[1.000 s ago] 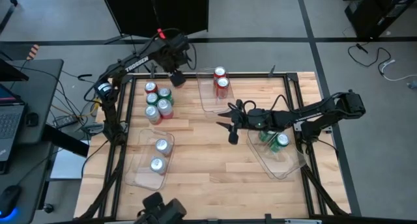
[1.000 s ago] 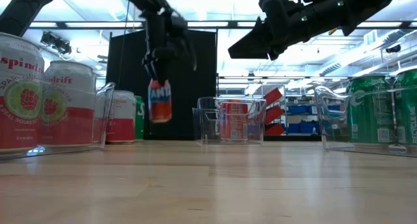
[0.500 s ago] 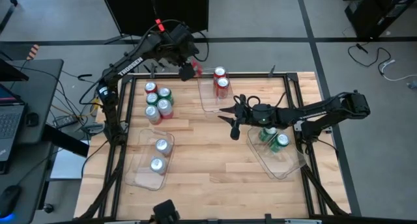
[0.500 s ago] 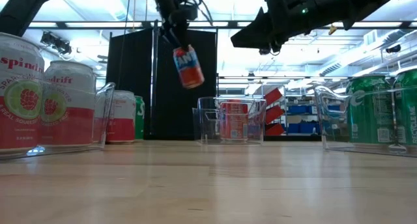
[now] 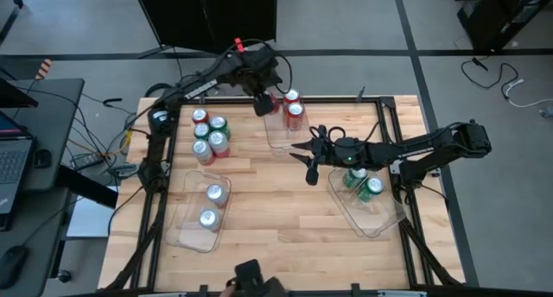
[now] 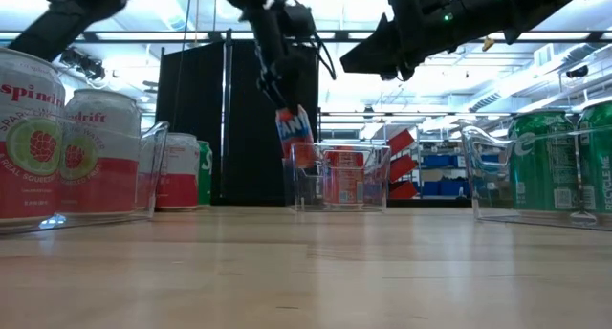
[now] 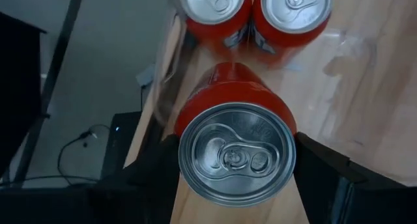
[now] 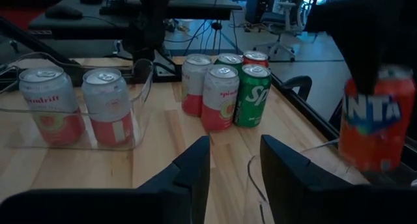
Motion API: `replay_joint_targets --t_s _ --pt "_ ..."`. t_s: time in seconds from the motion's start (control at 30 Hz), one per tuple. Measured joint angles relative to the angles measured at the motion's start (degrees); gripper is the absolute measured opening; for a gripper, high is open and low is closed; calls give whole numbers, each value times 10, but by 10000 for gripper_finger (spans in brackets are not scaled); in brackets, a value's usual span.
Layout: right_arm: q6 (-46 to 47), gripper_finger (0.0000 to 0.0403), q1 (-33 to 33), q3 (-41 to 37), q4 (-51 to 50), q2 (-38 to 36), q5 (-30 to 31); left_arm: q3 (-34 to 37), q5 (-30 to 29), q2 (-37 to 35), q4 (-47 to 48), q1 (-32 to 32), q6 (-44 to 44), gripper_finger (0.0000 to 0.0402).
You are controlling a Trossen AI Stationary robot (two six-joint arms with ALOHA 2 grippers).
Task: Sort soda cans
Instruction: Put the orange soda can into the top transparent bin
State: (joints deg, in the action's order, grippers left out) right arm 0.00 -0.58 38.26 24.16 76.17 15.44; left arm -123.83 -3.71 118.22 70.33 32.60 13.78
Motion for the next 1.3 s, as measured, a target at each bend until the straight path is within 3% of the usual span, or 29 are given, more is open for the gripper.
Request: replay_joint_targets --t_s 0.53,0.87,1.13,1.3 --pt "15 119 0 0 -6 0 0 0 -1 77 -44 0 25 244" --pt "15 119 0 0 -9 0 0 0 -5 76 -55 1 21 329" --pt "15 119 0 0 -11 0 0 0 -4 76 -75 1 21 324" --pt "15 118 0 0 -12 0 0 -33 -52 76 -48 1 36 302"
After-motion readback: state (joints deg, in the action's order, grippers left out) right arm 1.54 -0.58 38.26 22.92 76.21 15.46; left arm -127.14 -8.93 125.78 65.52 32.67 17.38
